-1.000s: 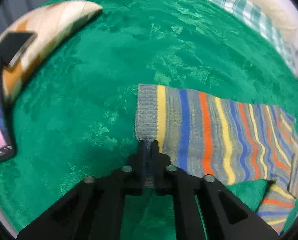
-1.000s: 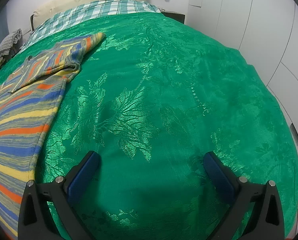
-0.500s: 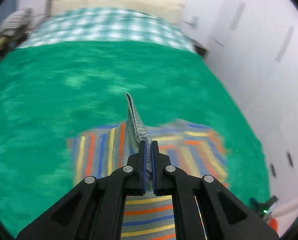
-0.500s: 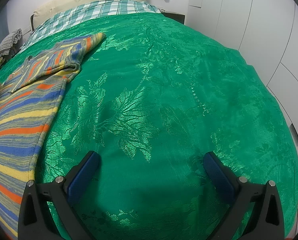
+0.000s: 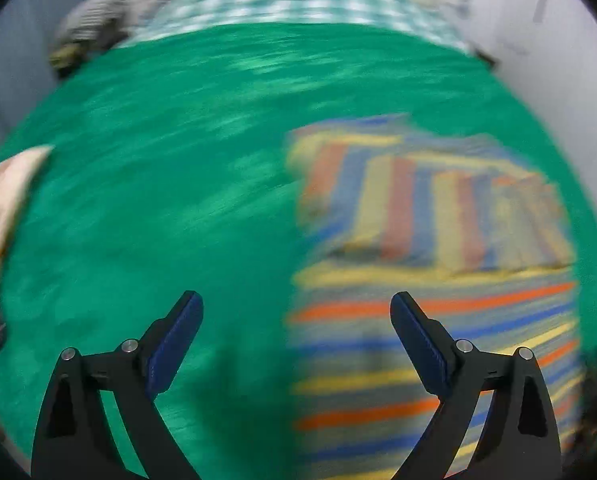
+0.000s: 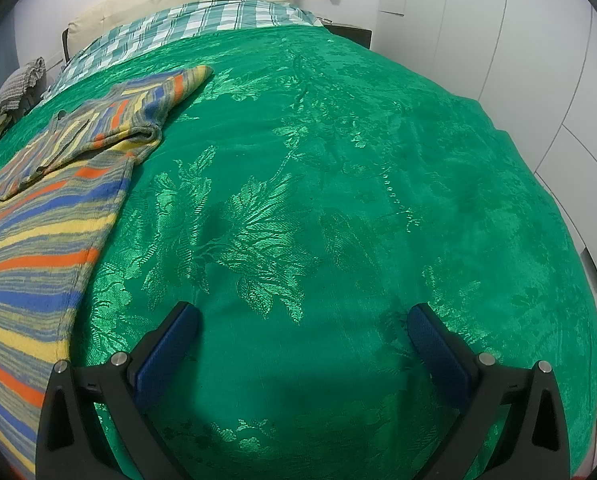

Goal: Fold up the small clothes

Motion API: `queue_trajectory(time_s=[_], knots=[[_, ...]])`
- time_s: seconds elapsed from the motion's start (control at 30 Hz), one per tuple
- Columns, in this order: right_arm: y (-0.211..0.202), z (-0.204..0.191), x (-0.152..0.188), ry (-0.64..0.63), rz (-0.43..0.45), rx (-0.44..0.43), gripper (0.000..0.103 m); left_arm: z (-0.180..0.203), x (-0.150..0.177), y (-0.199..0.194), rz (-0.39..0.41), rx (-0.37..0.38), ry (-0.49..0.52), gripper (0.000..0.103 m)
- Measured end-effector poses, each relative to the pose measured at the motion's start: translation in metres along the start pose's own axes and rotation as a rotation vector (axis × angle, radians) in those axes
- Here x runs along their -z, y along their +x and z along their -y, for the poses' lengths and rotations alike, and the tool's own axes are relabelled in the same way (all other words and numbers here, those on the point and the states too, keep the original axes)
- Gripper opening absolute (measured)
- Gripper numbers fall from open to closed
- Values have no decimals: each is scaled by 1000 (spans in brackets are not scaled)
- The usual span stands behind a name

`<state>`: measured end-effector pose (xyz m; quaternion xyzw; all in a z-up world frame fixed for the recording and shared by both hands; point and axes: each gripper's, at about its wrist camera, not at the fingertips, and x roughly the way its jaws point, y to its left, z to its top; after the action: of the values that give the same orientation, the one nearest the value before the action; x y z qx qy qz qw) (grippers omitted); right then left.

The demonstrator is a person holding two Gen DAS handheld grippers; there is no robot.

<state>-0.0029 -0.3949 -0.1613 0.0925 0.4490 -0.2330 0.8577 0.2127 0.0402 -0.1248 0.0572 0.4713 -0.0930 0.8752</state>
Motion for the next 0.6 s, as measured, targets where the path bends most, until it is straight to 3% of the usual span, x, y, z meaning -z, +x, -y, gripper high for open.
queue_trajectory(time_s=[0.07,0.2,0.27,0.37,0.6], knots=[[0,-1,0,-2,1,3,103,-32,29,3,-3,-79,-43,95],[-1,-2,1,-3,14,12,103,-62,63,24,-28,-123,-112,96],[0,-1,1,-3,14,11,103,-65,77,34,-26,-143,-116,102],[0,-3,1,-13,9,17,103,-69,90,38,40,-109,-142,103],[4,-6,2,-43,-13,32,103,-67,90,49,48,-100,-137,103]])
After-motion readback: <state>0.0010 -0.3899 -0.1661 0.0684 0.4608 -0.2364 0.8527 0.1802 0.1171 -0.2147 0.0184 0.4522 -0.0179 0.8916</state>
